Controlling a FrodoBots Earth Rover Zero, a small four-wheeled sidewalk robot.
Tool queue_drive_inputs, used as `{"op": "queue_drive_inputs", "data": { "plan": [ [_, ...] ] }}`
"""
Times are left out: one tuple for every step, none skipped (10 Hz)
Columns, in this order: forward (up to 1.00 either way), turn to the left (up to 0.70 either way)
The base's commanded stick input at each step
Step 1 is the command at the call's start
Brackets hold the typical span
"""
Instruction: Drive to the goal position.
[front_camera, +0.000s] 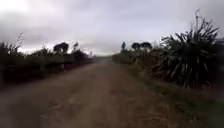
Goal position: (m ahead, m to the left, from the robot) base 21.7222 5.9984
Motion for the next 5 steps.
{"op": "queue_drive_inputs", "data": {
  "plan": [
    [0.85,-0.02],
    [0.85,-0.06],
    [0.85,-0.34],
    [0.85,-0.34],
    [0.85,-0.33]
  ]
}}
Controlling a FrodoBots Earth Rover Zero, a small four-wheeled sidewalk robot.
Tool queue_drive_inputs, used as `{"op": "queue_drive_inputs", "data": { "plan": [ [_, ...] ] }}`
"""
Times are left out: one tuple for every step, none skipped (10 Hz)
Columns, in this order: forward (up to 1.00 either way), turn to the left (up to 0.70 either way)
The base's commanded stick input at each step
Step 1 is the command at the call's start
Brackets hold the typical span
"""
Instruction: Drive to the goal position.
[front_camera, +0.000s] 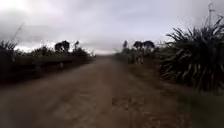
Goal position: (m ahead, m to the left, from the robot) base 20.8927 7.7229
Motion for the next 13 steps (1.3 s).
{"op": "queue_drive_inputs", "data": {
  "plan": [
    [0.85,-0.25],
    [0.85,-0.17],
    [0.85,-0.1],
    [0.85,-0.02],
    [0.85,0.0],
    [0.85,0.0],
    [0.85,0.0],
    [0.85,0.0],
    [0.85,0.0],
    [0.85,0.0],
    [0.85,0.0],
    [0.85,0.0],
    [0.85,0.0]
  ]
}}
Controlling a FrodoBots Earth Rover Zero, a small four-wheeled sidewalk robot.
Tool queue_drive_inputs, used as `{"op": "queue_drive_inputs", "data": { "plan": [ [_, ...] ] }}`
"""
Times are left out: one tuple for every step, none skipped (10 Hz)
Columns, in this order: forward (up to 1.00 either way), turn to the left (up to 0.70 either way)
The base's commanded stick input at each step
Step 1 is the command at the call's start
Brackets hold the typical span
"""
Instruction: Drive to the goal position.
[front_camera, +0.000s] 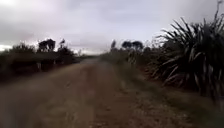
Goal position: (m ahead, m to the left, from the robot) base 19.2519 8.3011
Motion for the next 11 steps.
{"op": "queue_drive_inputs", "data": {
  "plan": [
    [0.85,0.0],
    [0.85,0.0],
    [0.85,0.0],
    [0.85,0.0],
    [0.85,0.0],
    [0.85,0.0],
    [0.85,0.0],
    [0.85,0.0],
    [0.85,0.0],
    [0.85,0.0],
    [0.85,0.0]
  ]
}}
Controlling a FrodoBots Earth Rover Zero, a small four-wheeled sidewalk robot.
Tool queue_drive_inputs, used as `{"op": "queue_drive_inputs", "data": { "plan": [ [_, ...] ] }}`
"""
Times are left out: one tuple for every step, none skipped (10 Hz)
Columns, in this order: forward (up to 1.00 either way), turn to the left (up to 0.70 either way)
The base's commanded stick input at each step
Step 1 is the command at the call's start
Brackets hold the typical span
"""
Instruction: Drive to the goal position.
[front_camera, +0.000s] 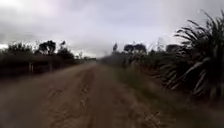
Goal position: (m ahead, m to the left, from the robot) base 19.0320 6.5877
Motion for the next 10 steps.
{"op": "queue_drive_inputs", "data": {
  "plan": [
    [0.85,0.0],
    [0.85,0.0],
    [0.85,0.0],
    [0.85,0.0],
    [0.85,0.0],
    [0.85,0.0],
    [0.85,0.0],
    [0.85,0.0],
    [0.85,0.0],
    [0.85,0.0]
  ]
}}
